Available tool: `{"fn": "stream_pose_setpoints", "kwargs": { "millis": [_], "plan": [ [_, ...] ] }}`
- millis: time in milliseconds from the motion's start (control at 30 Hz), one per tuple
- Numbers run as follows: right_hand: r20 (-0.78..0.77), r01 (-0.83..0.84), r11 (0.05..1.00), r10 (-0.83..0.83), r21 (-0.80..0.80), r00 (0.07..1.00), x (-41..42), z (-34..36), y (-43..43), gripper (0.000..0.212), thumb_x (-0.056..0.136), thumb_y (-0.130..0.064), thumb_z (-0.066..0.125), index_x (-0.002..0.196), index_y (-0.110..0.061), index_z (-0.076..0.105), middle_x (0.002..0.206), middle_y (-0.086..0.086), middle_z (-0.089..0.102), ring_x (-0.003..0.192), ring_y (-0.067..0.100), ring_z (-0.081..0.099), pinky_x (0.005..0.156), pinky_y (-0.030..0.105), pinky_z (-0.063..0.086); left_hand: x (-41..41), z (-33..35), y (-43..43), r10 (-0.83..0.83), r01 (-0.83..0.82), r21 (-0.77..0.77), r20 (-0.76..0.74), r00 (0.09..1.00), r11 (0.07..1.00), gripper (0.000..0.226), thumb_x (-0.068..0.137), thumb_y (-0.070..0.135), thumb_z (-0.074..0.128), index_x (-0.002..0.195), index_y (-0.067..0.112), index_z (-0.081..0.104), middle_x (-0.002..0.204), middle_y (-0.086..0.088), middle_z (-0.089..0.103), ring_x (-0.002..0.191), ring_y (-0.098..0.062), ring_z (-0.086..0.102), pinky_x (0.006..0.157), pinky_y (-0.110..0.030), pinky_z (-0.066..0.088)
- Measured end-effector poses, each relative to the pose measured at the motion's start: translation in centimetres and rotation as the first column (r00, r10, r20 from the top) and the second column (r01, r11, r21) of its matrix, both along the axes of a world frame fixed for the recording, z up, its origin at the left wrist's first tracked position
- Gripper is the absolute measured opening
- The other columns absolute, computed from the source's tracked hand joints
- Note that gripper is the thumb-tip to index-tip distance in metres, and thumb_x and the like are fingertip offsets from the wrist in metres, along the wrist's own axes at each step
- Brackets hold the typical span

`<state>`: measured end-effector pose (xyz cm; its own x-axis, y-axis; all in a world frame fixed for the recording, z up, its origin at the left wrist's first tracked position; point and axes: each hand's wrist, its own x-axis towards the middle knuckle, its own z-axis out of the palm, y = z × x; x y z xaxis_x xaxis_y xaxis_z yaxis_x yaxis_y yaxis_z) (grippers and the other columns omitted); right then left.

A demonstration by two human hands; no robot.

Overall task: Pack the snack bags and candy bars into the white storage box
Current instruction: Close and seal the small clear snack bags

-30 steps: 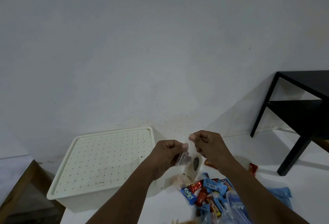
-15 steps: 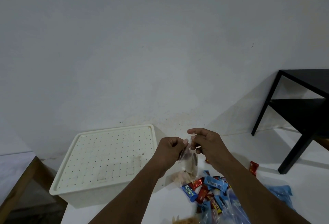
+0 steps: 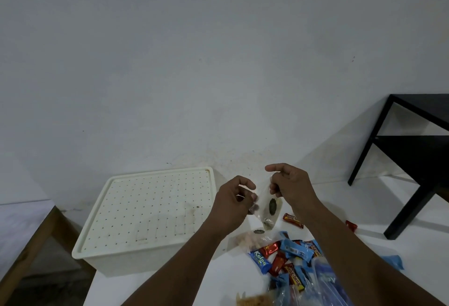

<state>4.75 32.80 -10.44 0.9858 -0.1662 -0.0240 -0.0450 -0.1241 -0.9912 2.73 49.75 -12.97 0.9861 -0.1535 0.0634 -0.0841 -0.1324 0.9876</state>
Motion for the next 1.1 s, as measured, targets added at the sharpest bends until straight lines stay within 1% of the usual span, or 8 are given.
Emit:
{"fn": "stream_pose_setpoints", "kwargs": {
  "millis": [100, 233, 400, 533, 633, 733, 867, 1100],
  "plan": [
    [-0.034, 0.071, 0.995, -0.069, 0.066, 0.997, 0.5, -0.2, -0.6, 0.030, 0.090, 0.001, 0.050, 0.098, -0.017, 0.072, 0.066, 0.010, 0.063, 0.060, 0.018, 0.058, 0.064, 0.032, 0.051, -0.1, -0.3, -0.3, -0.011, 0.005, 0.117, 0.047, 0.999, 0.993, 0.021, 0.089, 0.009, 0.057, 0.083, 0.022, 0.071, 0.098, 0.006, 0.072, 0.090, -0.021, 0.069, 0.081, -0.041, 0.059],
    [-0.103, 0.166, 0.963, -0.146, 0.212, 0.984, 1.6, -0.8, -1.9, 0.025, 0.092, -0.001, 0.051, 0.099, -0.012, 0.073, 0.070, 0.012, 0.061, 0.066, 0.022, 0.056, 0.062, 0.032, 0.049, -0.5, -1.1, -1.2, -0.053, 0.031, 0.260, 0.080, 0.995, 0.965, 0.028, 0.087, 0.013, 0.059, 0.077, 0.033, 0.076, 0.128, 0.022, 0.057, 0.120, 0.005, 0.048, 0.089, -0.015, 0.041],
    [-0.185, 0.246, 0.911, -0.193, 0.330, 0.964, 2.7, -1.7, -3.2, 0.018, 0.091, -0.003, 0.057, 0.094, -0.010, 0.073, 0.073, 0.012, 0.061, 0.068, 0.021, 0.056, 0.065, 0.032, 0.051, -0.3, -3.1, -4.6, -0.173, 0.113, 0.372, 0.134, 0.976, 0.921, 0.017, 0.080, 0.026, 0.069, 0.091, 0.037, 0.076, 0.141, 0.021, 0.052, 0.128, 0.002, 0.045, 0.102, -0.030, 0.048],
    [-0.231, 0.268, 0.892, -0.192, 0.364, 0.954, 3.9, -2.0, -5.2, 0.016, 0.090, -0.003, 0.059, 0.096, -0.009, 0.072, 0.069, 0.009, 0.062, 0.065, 0.022, 0.058, 0.065, 0.033, 0.051, 1.1, -4.9, -7.9, -0.201, 0.072, 0.499, 0.209, 0.957, 0.863, 0.036, 0.090, 0.029, 0.061, 0.124, 0.036, 0.063, 0.137, 0.018, 0.057, 0.122, 0.001, 0.052, 0.102, -0.017, 0.044],
    [-0.162, 0.177, 0.956, -0.141, 0.234, 0.977, 5.2, -2.6, -7.8, 0.020, 0.090, -0.005, 0.057, 0.103, -0.017, 0.066, 0.077, 0.008, 0.063, 0.069, 0.020, 0.056, 0.063, 0.031, 0.048, 3.3, -5.6, -9.9, 0.006, -0.097, 0.410, 0.216, 0.976, 0.907, 0.032, 0.094, 0.016, 0.058, 0.121, 0.030, 0.066, 0.120, 0.018, 0.065, 0.105, 0.001, 0.063, 0.088, -0.024, 0.056],
    [-0.029, 0.019, 1.000, -0.018, 0.016, 0.999, 6.5, -4.1, -11.0, 0.012, 0.087, -0.006, 0.064, 0.097, -0.012, 0.060, 0.082, 0.005, 0.058, 0.076, 0.017, 0.052, 0.069, 0.026, 0.042, 6.1, -6.4, -11.3, 0.125, -0.140, 0.286, 0.070, 0.990, 0.948, 0.031, 0.092, 0.008, 0.060, 0.106, 0.030, 0.075, 0.102, 0.020, 0.071, 0.085, 0.002, 0.070, 0.069, -0.022, 0.057],
    [-0.213, -0.325, 0.944, 0.306, -0.063, 0.928, 9.7, -7.5, -14.1, 0.013, 0.086, -0.010, 0.064, 0.084, -0.020, 0.072, 0.096, -0.008, 0.072, 0.099, 0.012, 0.063, 0.087, 0.030, 0.047, 10.9, -8.3, -11.9, 0.143, -0.133, 0.211, -0.032, 0.989, 0.968, 0.045, 0.078, -0.012, 0.054, 0.086, 0.025, 0.079, 0.096, 0.009, 0.077, 0.088, -0.008, 0.073, 0.079, -0.028, 0.059],
    [-0.309, -0.423, 0.902, 0.381, -0.081, 0.872, 18.8, -12.8, -13.7, 0.019, 0.087, -0.011, 0.064, 0.089, -0.025, 0.076, 0.105, -0.004, 0.072, 0.096, 0.017, 0.070, 0.086, 0.038, 0.058, 19.0, -12.5, -11.1, 0.263, -0.235, 0.326, -0.045, 0.964, 0.916, 0.045, 0.077, -0.009, 0.060, 0.077, 0.033, 0.075, 0.078, 0.012, 0.074, 0.074, -0.005, 0.069, 0.068, -0.013, 0.051]
  ]
}}
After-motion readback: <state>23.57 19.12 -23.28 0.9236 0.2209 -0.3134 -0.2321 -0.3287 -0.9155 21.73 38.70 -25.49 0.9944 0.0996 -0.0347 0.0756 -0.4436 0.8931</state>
